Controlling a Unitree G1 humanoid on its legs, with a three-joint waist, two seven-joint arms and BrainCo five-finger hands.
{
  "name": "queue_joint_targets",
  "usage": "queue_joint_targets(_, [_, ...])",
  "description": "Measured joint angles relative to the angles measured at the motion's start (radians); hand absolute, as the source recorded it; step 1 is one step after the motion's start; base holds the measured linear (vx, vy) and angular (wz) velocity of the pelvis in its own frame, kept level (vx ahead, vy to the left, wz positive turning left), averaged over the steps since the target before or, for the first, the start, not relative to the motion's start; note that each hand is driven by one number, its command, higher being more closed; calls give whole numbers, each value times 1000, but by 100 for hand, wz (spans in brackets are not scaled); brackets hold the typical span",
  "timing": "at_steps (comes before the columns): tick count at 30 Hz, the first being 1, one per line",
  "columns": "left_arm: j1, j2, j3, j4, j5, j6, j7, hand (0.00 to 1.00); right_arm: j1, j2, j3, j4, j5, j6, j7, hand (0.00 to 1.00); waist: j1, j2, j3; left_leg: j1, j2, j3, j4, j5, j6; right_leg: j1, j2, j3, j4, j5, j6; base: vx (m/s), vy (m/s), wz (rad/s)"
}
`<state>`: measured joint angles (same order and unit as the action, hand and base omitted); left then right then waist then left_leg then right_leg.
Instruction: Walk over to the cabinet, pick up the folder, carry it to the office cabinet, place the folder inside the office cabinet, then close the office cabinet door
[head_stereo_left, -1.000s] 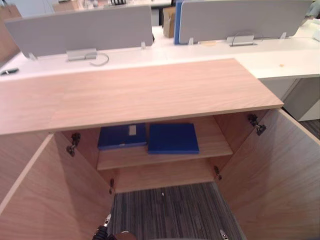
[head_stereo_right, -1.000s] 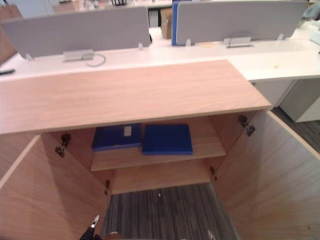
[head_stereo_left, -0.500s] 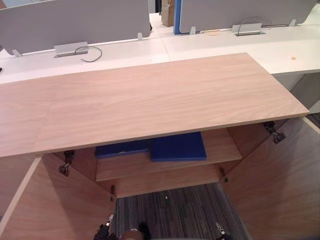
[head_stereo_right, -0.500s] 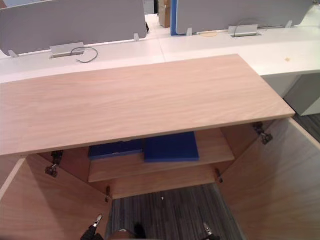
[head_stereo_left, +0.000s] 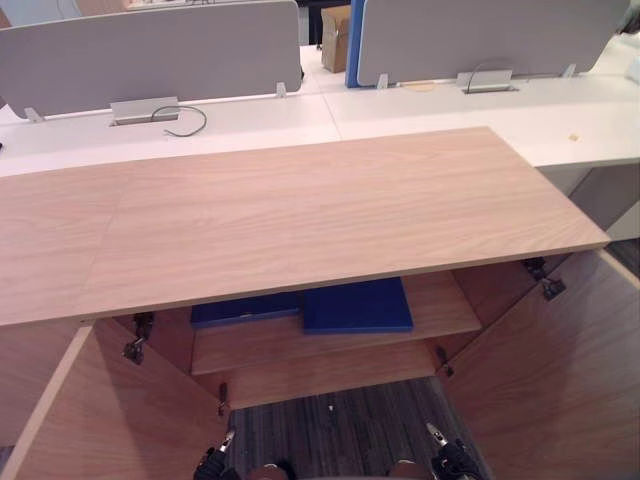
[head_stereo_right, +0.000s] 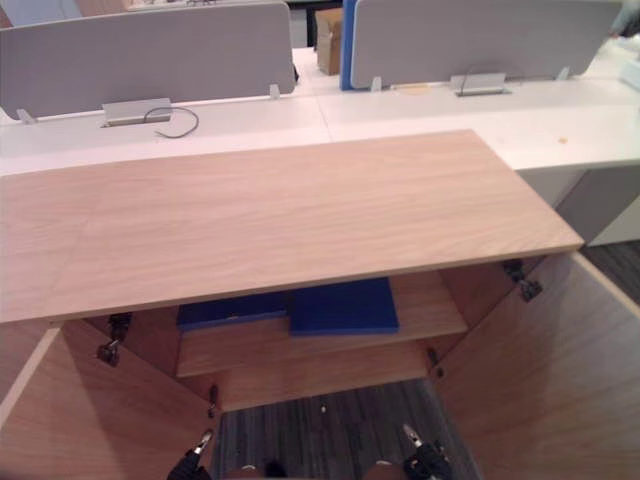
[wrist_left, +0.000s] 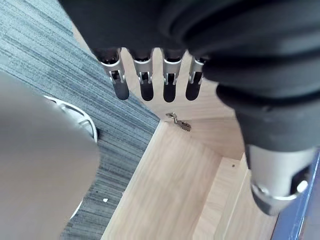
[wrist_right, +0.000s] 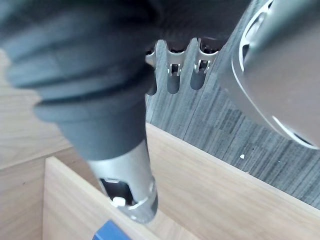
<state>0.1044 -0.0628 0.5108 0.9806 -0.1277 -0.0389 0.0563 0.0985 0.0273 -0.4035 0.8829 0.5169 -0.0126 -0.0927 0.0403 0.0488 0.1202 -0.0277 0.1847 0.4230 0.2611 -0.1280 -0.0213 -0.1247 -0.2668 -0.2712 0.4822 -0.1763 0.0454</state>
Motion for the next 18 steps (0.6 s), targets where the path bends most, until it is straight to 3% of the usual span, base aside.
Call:
queue_joint_targets(1, [-1,7,-5,-7,2,-2,1,0,5,4,36,-30,3,-3,-3,0,1,-11,4,-33,16,-18,65,-27,-21,2,3,0,-60,20,12,43,-340,20])
queue_joint_targets(2, [-4,25,-13,-14,5,-4,1,0,6,22,64,-53,3,-7,-5,0,-3,-41,8,-77,20,-34,142,-54,-36,3,-7,0,-107,62,11,74,-470,24])
queue_joint_targets(3, [-7,38,-20,-21,7,-6,1,0,6,29,81,-62,1,-7,-6,0,-3,-59,9,-99,24,-44,188,-65,-49,3,-12,0,-117,60,52,75,-450,25])
queue_joint_targets(4, [-13,30,-31,-20,13,-5,3,0,-4,13,105,-83,-15,-6,-6,0,-1,-18,28,-133,82,-71,264,-91,-66,0,20,-25,-87,41,70,75,-383,6])
queue_joint_targets(5, [-10,25,-47,-22,14,-7,3,0,-9,-8,138,-117,-37,-5,-6,0,1,8,36,-137,115,-87,279,-98,-75,0,55,-28,-80,27,54,52,-243,-5])
queue_joint_targets(6, [-10,27,-55,-21,14,-8,3,0,-12,-15,157,-137,-54,-4,-5,0,1,11,39,-137,124,-89,276,-97,-75,-3,66,-30,-76,21,47,49,-222,-13])
queue_joint_targets(11, [-31,42,-166,-60,0,-10,3,0,-24,-60,225,-320,-207,-5,4,0,-14,-2,93,-133,127,-109,213,-47,-115,-34,80,-37,-37,-10,25,14,-154,1])
queue_joint_targets(18, [-47,94,-307,-119,0,-21,3,0,-79,-143,390,-449,-393,2,21,0,-29,-13,176,-192,79,-139,218,-29,-101,-90,35,-49,14,-17,31,-22,8,16])
